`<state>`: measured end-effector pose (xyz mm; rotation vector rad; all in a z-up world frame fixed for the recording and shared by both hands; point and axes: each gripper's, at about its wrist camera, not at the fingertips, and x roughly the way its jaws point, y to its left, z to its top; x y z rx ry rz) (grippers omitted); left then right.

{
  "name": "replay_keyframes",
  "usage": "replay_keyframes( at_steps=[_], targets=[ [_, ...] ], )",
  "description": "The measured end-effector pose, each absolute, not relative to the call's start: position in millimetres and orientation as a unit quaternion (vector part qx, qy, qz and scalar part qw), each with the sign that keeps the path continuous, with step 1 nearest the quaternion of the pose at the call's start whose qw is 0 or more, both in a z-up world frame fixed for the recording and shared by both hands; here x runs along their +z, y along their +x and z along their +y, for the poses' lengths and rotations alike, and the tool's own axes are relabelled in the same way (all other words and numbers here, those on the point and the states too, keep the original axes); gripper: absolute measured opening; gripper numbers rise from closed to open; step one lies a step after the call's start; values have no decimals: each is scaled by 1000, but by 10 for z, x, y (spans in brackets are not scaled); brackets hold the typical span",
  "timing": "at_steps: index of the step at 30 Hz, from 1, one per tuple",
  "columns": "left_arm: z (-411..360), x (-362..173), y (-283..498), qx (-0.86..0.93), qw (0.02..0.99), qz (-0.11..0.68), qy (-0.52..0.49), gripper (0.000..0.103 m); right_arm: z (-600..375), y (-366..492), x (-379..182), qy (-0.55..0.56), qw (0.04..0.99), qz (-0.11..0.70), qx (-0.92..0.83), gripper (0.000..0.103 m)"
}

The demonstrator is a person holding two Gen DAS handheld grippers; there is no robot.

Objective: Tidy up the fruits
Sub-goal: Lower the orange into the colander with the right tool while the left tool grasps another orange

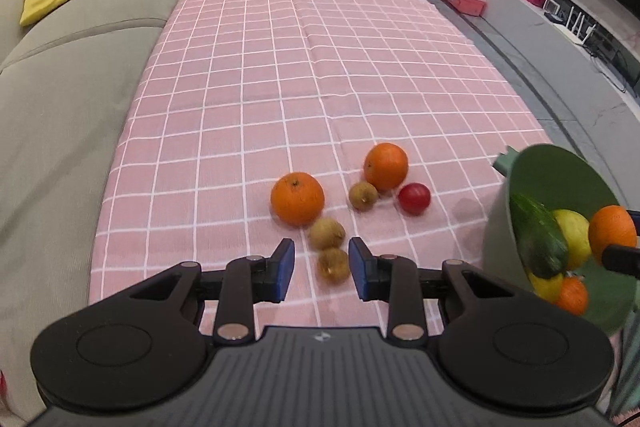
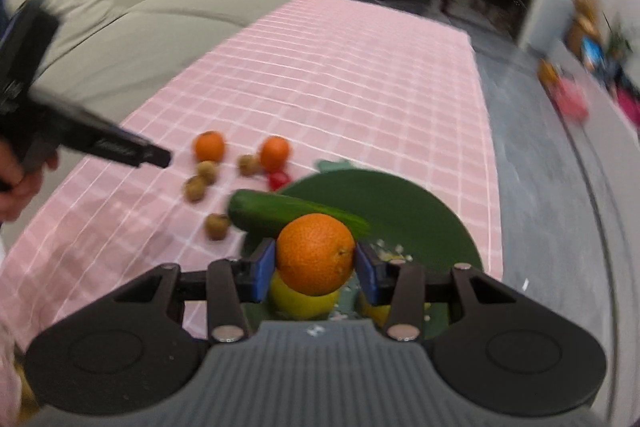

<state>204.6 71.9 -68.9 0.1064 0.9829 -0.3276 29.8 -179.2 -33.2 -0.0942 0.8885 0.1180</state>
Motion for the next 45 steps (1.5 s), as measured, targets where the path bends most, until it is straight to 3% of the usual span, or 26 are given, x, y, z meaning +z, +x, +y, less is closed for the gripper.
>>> replay_keyframes(
  at_steps=[11, 29, 35, 41, 45],
  targets=[
    [747, -867, 2459, -116, 866, 485, 41, 37, -2138, 840, -599, -26, 893, 449, 34, 41],
    [653, -1153, 2900, -111, 846, 521, 2, 50, -2385, 1318, -1024, 19, 874, 485, 16, 42],
    [623, -1178, 2930, -102, 849, 519, -3, 48, -2432, 1331, -1045, 40, 871, 490, 14, 42],
    [610, -1141, 2882, -106, 851, 514, -3, 46, -2352, 1270, -959, 21, 879, 476, 23, 54],
    [577, -952, 2799, -122, 857, 502, 0, 46, -2350, 1206, -881, 23, 883, 468, 22, 57]
  ],
)
